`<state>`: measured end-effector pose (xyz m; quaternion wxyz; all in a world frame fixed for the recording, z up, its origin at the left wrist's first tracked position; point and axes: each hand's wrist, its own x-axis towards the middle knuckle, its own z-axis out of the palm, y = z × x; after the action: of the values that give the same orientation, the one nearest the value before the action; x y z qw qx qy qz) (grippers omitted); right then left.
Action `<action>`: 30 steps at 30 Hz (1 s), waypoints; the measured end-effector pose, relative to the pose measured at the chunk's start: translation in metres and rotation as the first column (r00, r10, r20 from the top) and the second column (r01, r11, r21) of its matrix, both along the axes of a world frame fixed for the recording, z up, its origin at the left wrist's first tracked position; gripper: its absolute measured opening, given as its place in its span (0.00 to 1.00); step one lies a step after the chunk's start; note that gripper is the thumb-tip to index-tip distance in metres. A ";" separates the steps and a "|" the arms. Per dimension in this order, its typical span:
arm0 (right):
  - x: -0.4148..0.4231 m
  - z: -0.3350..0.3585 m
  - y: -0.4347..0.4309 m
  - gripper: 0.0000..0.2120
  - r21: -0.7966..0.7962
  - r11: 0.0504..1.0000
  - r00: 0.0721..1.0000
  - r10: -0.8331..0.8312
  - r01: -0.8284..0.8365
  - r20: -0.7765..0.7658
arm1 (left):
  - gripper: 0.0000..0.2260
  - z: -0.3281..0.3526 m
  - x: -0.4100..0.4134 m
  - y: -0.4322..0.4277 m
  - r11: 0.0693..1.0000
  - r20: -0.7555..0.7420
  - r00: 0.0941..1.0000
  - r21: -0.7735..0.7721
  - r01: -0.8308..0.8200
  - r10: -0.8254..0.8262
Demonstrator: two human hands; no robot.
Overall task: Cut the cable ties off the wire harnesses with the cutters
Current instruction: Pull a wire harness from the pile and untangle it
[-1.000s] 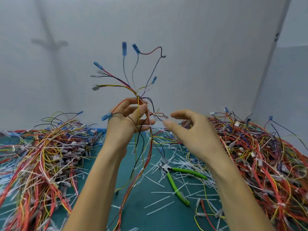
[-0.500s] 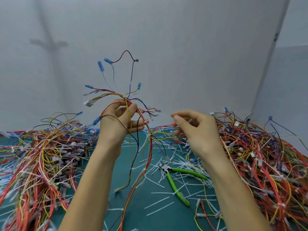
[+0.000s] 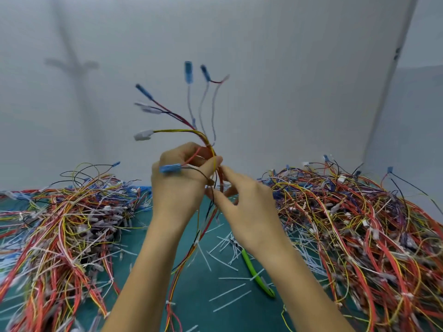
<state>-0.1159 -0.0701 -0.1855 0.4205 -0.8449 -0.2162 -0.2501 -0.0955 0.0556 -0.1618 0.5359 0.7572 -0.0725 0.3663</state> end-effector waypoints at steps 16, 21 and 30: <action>0.024 -0.001 -0.033 0.10 0.719 0.694 0.940 0.225 0.031 -0.257 | 0.09 -0.010 0.001 0.004 0.816 -0.528 0.683 -0.035 0.577 -0.506; 0.022 0.003 -0.034 0.08 0.832 0.553 0.912 0.315 0.051 -0.265 | 0.19 -0.010 0.000 0.000 0.767 -0.525 0.664 0.033 0.641 -0.532; 0.019 0.011 -0.045 0.07 0.878 0.471 0.947 0.239 0.079 -0.213 | 0.10 -0.016 0.002 0.019 0.627 -0.729 0.539 0.196 0.754 -0.421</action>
<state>-0.0971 -0.1149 -0.1742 0.8327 -0.5260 -0.0290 -0.1706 -0.0931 0.0744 -0.1779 0.4104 0.8667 -0.2424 -0.1469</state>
